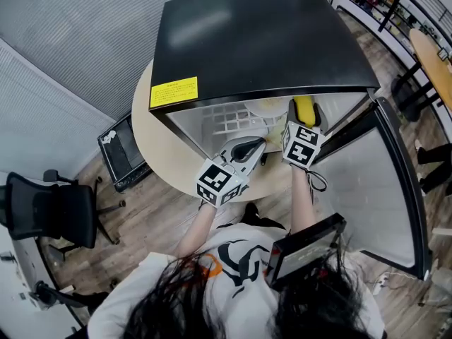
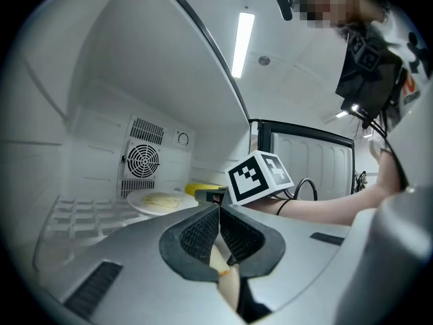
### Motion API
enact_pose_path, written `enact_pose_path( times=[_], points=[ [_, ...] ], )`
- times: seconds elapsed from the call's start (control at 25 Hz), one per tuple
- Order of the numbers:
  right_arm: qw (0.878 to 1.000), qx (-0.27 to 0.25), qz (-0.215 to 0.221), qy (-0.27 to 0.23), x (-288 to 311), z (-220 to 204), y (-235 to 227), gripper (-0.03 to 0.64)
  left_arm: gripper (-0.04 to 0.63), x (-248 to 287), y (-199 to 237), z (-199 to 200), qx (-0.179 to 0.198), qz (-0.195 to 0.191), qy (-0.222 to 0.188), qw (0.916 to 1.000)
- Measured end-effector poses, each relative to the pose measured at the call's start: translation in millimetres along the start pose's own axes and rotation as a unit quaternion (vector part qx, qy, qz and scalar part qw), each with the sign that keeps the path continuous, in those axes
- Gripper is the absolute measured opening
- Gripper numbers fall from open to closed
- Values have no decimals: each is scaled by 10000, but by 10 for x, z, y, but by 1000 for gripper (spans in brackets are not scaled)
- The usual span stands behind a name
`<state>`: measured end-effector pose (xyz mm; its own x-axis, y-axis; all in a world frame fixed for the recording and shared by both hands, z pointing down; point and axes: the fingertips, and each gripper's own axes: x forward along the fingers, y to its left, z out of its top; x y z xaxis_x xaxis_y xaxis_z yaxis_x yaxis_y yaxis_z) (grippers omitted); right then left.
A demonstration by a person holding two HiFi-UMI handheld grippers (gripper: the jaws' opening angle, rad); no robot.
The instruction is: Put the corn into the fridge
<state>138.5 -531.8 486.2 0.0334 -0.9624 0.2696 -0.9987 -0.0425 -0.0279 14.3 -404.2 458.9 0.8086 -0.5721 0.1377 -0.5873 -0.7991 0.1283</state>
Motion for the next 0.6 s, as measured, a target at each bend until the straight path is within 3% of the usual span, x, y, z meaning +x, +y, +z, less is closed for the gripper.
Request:
enact_pose_path(
  times=[0.2,0.6],
  points=[
    [9999,-41,106,-10,-62,22,22,287,12,-30,16,20,-14,53,-49,10000],
    [9985,-29,240,-497,-422,329,60,285,11,-136,-79,37,-23,53,-131,9999]
  ],
)
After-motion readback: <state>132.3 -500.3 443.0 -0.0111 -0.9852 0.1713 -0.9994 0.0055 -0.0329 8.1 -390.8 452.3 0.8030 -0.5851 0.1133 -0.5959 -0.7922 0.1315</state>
